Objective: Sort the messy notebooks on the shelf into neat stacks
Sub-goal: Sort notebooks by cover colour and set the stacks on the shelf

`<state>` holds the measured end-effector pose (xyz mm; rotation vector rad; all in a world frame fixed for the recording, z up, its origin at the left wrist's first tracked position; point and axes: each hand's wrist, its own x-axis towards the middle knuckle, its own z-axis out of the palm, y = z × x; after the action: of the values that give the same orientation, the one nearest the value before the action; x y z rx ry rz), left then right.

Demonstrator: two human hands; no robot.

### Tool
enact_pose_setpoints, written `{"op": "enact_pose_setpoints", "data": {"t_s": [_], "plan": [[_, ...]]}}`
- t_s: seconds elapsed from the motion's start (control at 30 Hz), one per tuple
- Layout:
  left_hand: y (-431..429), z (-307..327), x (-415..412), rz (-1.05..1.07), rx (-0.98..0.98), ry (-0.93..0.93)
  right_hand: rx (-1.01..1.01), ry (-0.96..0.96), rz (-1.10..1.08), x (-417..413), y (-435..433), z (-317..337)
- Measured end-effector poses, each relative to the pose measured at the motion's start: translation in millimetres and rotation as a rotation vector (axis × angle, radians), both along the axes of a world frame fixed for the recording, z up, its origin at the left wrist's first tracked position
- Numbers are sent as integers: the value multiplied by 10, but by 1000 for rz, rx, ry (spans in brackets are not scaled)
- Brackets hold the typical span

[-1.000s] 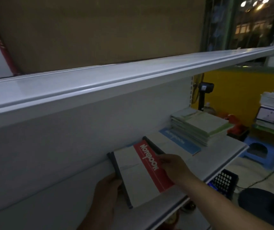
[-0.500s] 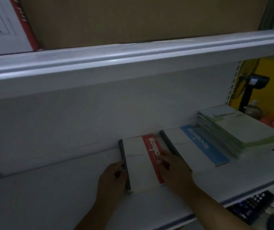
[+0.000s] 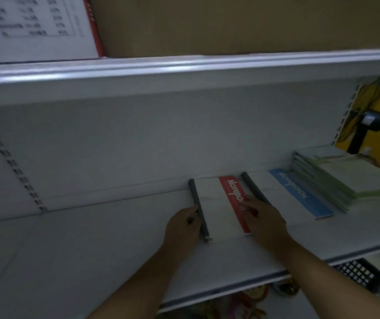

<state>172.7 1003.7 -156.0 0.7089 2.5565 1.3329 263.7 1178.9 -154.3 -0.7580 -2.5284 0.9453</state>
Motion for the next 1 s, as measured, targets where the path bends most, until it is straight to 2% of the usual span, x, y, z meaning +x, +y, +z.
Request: {"op": "enact_pose_setpoints", "data": {"t_s": [0.1,0.17,0.23,0.3,0.33,0.43,0.53,0.63,0.83,1.0], "plan": [[-389,127,17,-119,-118,20,89,-133,1,45,-64,95],[-861,219,-56,-218,-313,78,202,-261,3,31,-174,213],[-1445,369,-233,-269,-595,155,422,-216,-15,-53,-432,347],[-2072,599,-409,-207,-781,220,650,-125,116,-213,-931,508],[-2396,742,-459,-147,-819,251,721,-151,240,-297,-1272,580],[-3343,1111,-526,52,-875,294,746,-344,603,-622,-2418,666],[-4274,1339,-450,234,-911,343,664,-252,826,-841,-3597,725],[-5169,1419,-174,367,-922,383,705,-177,1014,-885,-4576,711],[-6552,1258,250,613,-885,126,852,-97,1241,-953,-5814,643],[-7207,984,460,685,-803,77,829,-50,1314,-1240,-6571,656]]}}
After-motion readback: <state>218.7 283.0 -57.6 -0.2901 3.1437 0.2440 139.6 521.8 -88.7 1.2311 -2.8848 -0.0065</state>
